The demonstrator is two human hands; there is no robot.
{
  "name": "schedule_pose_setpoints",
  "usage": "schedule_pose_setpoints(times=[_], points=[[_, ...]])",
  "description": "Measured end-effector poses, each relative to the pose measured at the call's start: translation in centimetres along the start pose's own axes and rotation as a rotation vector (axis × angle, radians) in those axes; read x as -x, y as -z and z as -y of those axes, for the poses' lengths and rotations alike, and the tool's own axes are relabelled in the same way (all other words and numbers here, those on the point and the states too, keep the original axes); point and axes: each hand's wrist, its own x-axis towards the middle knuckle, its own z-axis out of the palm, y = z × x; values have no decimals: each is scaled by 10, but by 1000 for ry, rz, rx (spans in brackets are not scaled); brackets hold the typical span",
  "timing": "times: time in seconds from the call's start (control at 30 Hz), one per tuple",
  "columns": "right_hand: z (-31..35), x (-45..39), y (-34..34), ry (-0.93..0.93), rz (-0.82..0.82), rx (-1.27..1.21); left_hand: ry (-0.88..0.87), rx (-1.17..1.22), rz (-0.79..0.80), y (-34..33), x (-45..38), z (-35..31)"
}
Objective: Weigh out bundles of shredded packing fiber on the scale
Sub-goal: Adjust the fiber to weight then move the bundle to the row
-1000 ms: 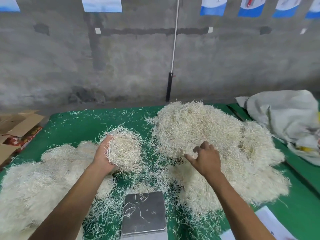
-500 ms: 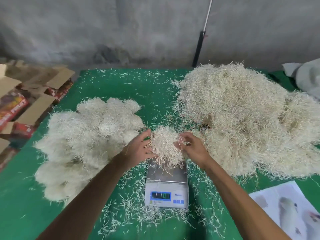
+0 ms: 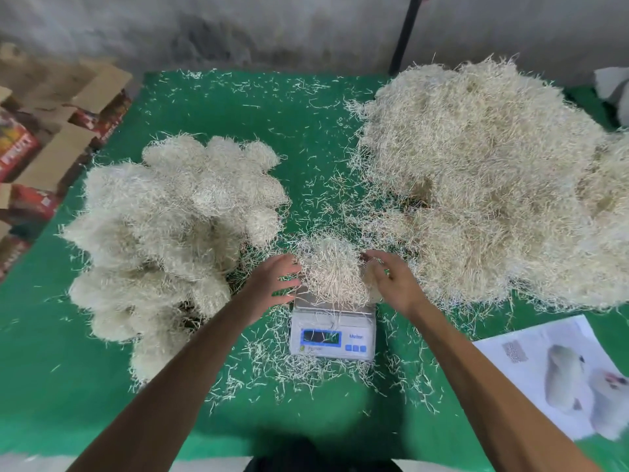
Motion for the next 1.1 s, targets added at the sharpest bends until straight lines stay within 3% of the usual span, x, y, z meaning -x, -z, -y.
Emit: schedule_pose_setpoints(times=[0.17,0.57,0.9,1.03,1.1], points=[[13,1,10,91,-51,53,-8,41,-173,-4,-7,-10],[14,13,4,-26,-46,-184,-67,41,-129,-3,-14,5],[17,9,12,-33,-74,-214,-53,40,-141,4,-15,7],[18,7,11,-5,-57,-134,-49,66,-142,2,-15,7],[19,2,1,17,-16,90,-28,86,-135,0,-15,9]])
